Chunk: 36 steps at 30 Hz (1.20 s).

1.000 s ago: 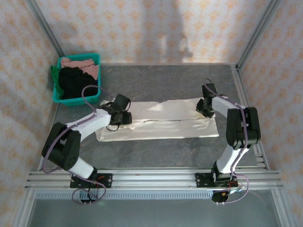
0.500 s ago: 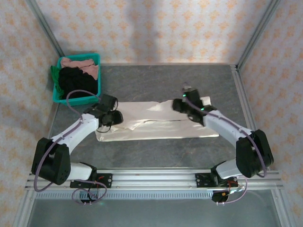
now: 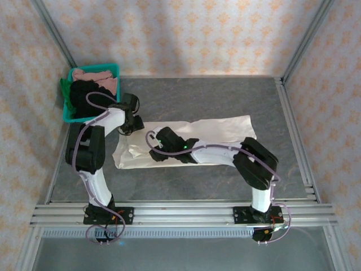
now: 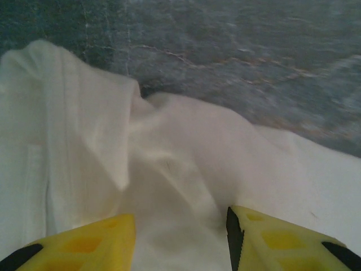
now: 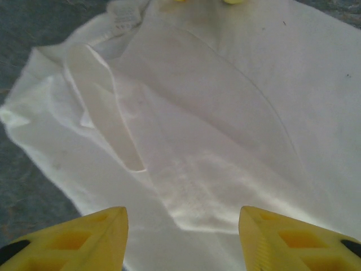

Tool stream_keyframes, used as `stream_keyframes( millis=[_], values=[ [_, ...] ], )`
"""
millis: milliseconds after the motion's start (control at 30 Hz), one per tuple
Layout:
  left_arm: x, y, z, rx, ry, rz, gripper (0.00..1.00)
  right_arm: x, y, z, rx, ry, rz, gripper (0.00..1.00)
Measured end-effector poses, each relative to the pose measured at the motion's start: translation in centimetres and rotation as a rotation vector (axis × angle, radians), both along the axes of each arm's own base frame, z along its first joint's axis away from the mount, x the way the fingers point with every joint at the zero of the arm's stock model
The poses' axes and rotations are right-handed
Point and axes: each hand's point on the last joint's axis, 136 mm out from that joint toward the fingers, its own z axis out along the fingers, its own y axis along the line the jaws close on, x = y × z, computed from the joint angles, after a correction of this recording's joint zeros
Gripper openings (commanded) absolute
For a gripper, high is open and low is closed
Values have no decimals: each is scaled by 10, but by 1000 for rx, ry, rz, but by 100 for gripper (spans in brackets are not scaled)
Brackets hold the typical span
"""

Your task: Fold and stack the t-shirts

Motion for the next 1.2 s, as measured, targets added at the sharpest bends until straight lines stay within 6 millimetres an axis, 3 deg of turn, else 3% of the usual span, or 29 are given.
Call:
stream_keyframes(
  millis=[200,400,500,633,700,833,1000,1100,1200],
  values=[
    [15,5,-8,5,15,15,46,17,12,-25,-140,-52,-22,53],
    [25,7,-10,20,16,20,46,17,-1,-45,-280,-86,-27,51],
    [26,8,-10,24,20,21,45,20,-8,-46,-327,-122,-31,39],
    [26,9,-10,24,24,24,45,25,-15,-44,-376,-167,-30,13],
    [27,10,-11,24,26,27,44,25,-19,-39,-386,-181,-31,6],
    [27,12,-11,25,28,30,43,24,-23,-16,-371,-199,-30,7],
    [27,12,-11,25,31,31,42,14,-20,15,-336,-174,22,21],
    [27,12,-11,26,33,28,41,9,-21,15,-356,-158,48,33],
    [27,12,-11,28,36,20,41,4,-29,6,-396,-142,62,36]
  ],
)
